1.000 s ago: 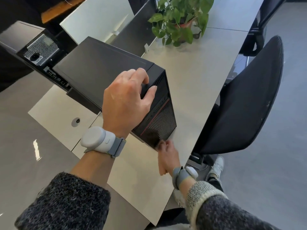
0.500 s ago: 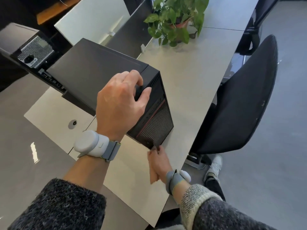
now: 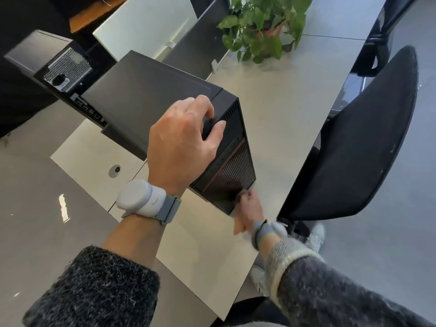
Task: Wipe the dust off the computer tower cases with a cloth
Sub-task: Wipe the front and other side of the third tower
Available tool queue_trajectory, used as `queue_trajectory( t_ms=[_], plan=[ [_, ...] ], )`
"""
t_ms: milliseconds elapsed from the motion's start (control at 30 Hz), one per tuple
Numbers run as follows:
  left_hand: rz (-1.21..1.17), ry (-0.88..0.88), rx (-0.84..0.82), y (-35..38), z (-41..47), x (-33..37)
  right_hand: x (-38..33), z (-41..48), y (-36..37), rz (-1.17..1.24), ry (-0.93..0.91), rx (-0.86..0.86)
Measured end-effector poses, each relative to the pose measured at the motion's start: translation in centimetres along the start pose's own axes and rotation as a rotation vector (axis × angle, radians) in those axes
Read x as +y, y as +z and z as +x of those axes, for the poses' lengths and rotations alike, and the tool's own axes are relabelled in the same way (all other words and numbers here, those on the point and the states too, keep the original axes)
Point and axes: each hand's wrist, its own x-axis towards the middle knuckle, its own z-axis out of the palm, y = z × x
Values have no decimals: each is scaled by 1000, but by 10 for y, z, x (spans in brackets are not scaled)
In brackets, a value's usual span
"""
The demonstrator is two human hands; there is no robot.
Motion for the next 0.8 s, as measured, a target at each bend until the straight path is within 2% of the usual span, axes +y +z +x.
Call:
queue_trajectory(
  t_ms=[67,133,267,300,467,567,700,800],
  plan=[
    [-2,0,-1,0,-1,-1,17,-35,16,-29,-28,-130],
    [-8,5,-3,0,0,-1,24,-46,13,-11,-33,-158],
    [-5,10,5,-1,0,0,0,11,-25,56,35,156],
    [-6,9,5,-1,0,0,-9,27,-35,48,22,173],
    [-6,19,5,-1,0,-1,-21,58,-36,-39,1,106],
    [2,21,8,0,0,0,-3,18,-6,-69,-17,110],
    [-7,22,12,1,-1,-2,27,-52,26,-42,39,-106],
    [-12,21,5,0,-1,-3,8,-44,14,-63,83,-71]
  ],
)
